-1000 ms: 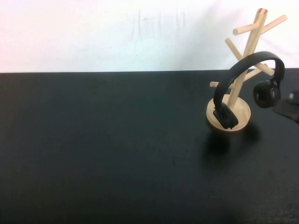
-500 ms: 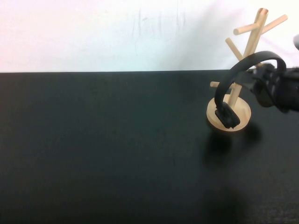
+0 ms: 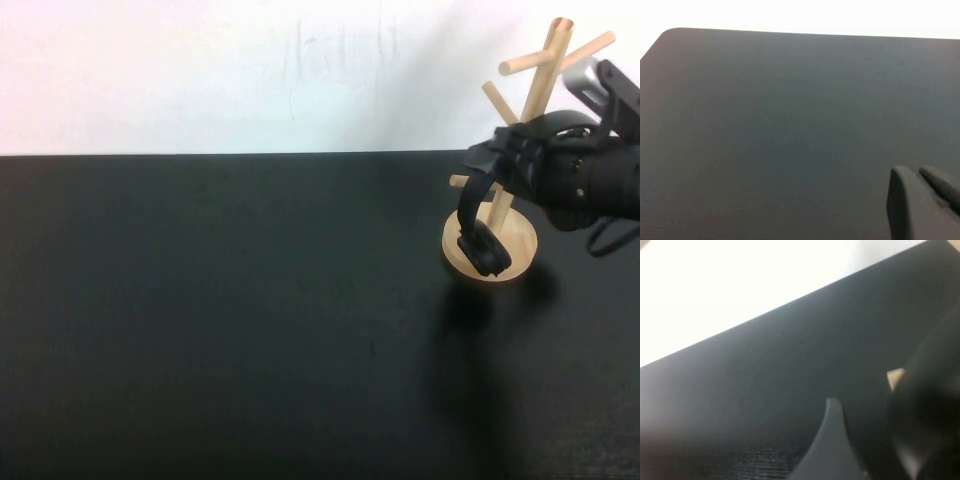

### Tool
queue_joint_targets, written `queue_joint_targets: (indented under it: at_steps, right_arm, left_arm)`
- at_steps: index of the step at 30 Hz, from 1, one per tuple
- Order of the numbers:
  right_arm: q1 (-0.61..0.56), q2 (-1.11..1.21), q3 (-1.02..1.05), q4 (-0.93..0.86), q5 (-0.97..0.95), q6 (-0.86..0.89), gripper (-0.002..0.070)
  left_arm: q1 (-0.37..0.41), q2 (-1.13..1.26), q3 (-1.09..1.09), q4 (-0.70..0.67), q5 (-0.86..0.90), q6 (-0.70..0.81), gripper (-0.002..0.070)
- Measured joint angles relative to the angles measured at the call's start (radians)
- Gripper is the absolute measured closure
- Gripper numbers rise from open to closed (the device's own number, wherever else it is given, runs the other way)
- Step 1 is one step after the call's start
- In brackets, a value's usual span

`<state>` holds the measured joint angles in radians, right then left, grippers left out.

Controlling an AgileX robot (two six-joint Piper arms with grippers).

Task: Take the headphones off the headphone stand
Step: Pick up the headphones from the headphone stand

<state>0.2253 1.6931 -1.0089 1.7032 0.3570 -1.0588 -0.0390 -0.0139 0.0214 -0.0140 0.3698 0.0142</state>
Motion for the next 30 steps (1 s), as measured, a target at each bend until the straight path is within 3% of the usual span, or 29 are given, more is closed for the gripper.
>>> queue_joint_targets:
  at_steps: [10, 16, 23, 30]
  right_arm:
    - [0.016, 0.106, -0.103, 0.002, -0.014, 0.000, 0.0199]
    - [0.017, 0.140, -0.132, 0.004, -0.031, 0.000, 0.0395]
    - [0.018, 0.143, -0.134, 0.002, -0.033, -0.004, 0.0683]
    - [0.018, 0.051, -0.095, -0.015, -0.039, -0.008, 0.0678]
  left_arm:
    - [0.000, 0.000, 0.000, 0.000, 0.000, 0.000, 0.0678]
    - [0.000, 0.000, 0.000, 0.000, 0.000, 0.000, 0.0678]
    - [0.000, 0.000, 0.000, 0.000, 0.000, 0.000, 0.0678]
    - [0.000, 0.000, 0.000, 0.000, 0.000, 0.000, 0.0678]
